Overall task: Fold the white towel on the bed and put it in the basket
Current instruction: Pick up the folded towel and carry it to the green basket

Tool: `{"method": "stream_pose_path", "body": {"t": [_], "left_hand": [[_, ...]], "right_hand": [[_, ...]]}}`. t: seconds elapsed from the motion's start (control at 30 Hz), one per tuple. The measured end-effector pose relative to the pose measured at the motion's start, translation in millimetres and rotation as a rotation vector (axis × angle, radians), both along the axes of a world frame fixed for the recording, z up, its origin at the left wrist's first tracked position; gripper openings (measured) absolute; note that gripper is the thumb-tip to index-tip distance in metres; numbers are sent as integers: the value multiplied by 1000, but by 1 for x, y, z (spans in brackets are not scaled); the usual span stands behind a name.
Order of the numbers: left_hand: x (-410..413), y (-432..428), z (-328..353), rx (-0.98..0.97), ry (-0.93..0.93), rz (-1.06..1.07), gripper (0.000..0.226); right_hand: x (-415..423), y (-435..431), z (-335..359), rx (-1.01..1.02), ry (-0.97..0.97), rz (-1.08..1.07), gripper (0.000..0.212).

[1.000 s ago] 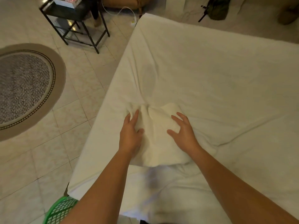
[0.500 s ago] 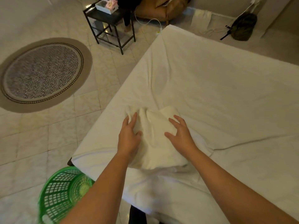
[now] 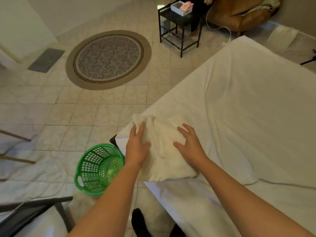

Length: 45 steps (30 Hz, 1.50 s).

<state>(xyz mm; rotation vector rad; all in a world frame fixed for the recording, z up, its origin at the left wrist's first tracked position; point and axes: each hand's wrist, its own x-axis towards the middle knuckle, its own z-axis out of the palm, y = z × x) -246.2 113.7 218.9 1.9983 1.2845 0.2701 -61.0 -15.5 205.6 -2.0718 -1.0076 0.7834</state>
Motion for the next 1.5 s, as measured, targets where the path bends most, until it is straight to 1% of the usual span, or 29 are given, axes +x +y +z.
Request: {"method": "stream_pose_path", "body": {"t": [0.2,0.4,0.73,0.93,1.17,1.5], "left_hand": [[-73,18,-15,46,22,136,91],[-147,42,-31,92,68,220,92],[-272,98,-73,-18,142,327,87],[-336,134,-108,-87,165,343,83],[-374,163,-158,-141,191,367,82],[-382,192,-257,-242,294,440,78]], "right_hand": [[-57,47,-9,-42,-17,142,66],[-123,96,-21,-82,-33,259,66],[-244,176,-61,-175,-27,368,67],[-306,221,-97,-234,-14,409,67],[-348,258,-146,-297,24,447,68],[-366,306,-244,-396,31,536,67]]}}
